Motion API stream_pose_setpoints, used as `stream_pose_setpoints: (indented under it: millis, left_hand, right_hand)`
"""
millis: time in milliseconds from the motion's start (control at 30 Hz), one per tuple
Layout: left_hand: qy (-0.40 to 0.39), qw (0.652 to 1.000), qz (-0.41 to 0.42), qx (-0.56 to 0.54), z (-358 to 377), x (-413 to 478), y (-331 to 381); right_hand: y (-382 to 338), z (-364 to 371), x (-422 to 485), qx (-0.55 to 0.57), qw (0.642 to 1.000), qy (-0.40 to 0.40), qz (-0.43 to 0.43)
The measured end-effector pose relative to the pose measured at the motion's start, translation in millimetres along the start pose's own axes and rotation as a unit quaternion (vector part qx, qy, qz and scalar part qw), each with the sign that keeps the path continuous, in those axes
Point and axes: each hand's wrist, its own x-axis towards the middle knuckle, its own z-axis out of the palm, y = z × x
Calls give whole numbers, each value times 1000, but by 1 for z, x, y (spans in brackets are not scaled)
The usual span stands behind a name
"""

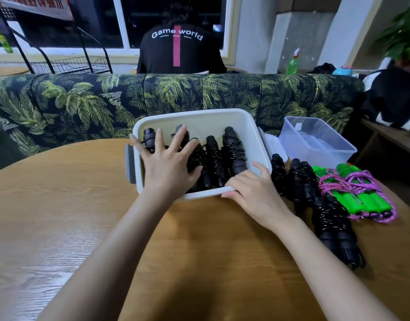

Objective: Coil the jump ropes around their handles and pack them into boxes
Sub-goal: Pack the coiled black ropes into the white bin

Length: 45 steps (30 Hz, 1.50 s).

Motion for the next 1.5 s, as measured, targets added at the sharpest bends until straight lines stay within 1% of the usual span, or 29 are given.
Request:
stream_pose_setpoints:
  millis: [100, 233, 367, 400, 467, 500, 533, 567, 600, 633, 667, 700, 733, 800, 900, 967, 1067, 1133, 1233, 1333, 1400, 1433, 1500]
  left_hand:
    - [-6, 1000, -22, 6, 1, -3, -13]
    - [-7, 999, -45, 1, 2, -8, -36]
    - [-1, 999, -50, -4, 2, -8, -51]
    - [0, 999, -48, -5, 2, -9, -52]
    - [2, 999, -43, -7, 3, -9, -55]
    - [5, 999, -42, -8, 3, -8, -55]
    - [7, 999, -42, -8, 3, -8, -56]
    - [8, 999, -42, -6, 3, -8, -56]
    - [9, 999, -42, -5, 3, -8, -56]
    - [10, 999, -41, -4, 4, -8, -56]
    - [12, 999, -40, -4, 4, -8, -56]
    - [14, 999, -38, -3, 4, -9, -56]
    - [16, 999, -36, -1, 4, -9, -55]
    - [14, 999, -35, 5, 4, -10, -56]
    - [13, 999, -31, 9, 5, -12, -56]
    - [15, 999, -27, 11, 6, -13, -57]
    - [18, 1000, -24, 7, 6, -13, -58]
    - [19, 1000, -22, 7, 6, -13, -58]
    - [20, 1000, -21, 4, 6, -13, -58]
    - [20, 1000, -19, 4, 7, -13, -58]
    - [19, 1000, -19, 4, 6, -13, -58]
    - [18, 1000, -19, 5, 6, -14, -58]
    - [20, 1000, -18, 6, 5, -14, -58]
  right_hand:
    - [-8, 9, 8, 15, 1000, 12, 0]
    - [-22, 23, 22, 34, 999, 7, -14]
    - [-26, 24, 30, 116, 993, -15, -32]
    - [-22, 22, 30, 143, 989, -3, -37]
    - [-10, 16, 24, 176, 982, 57, -22]
    - [0, 12, 17, 170, 980, 99, 5]
    - [13, 8, 11, 149, 978, 136, 50]
    - [27, 4, 5, 114, 975, 154, 114]
    - [41, 1, 0, 71, 968, 144, 192]
    - [55, -1, -2, 24, 955, 105, 275]
    - [69, -1, -3, -22, 935, 49, 351]
    - [79, 0, -2, -61, 911, -11, 407]
    - [86, 3, 1, -88, 893, -65, 438]
    - [92, 12, 9, -114, 875, -140, 449]
    - [95, 28, 16, -123, 862, -207, 446]
    - [94, 33, 18, -123, 860, -221, 443]
    - [87, 32, 22, -85, 869, -216, 438]
    - [81, 30, 24, -72, 865, -224, 444]
    - [81, 23, 23, -22, 867, -194, 459]
    - [82, 10, 18, 97, 856, -97, 498]
    - [79, 1, 13, 217, 833, -11, 508]
    - [77, -4, 11, 278, 814, 25, 509]
    - [74, -17, 9, 371, 776, 68, 506]
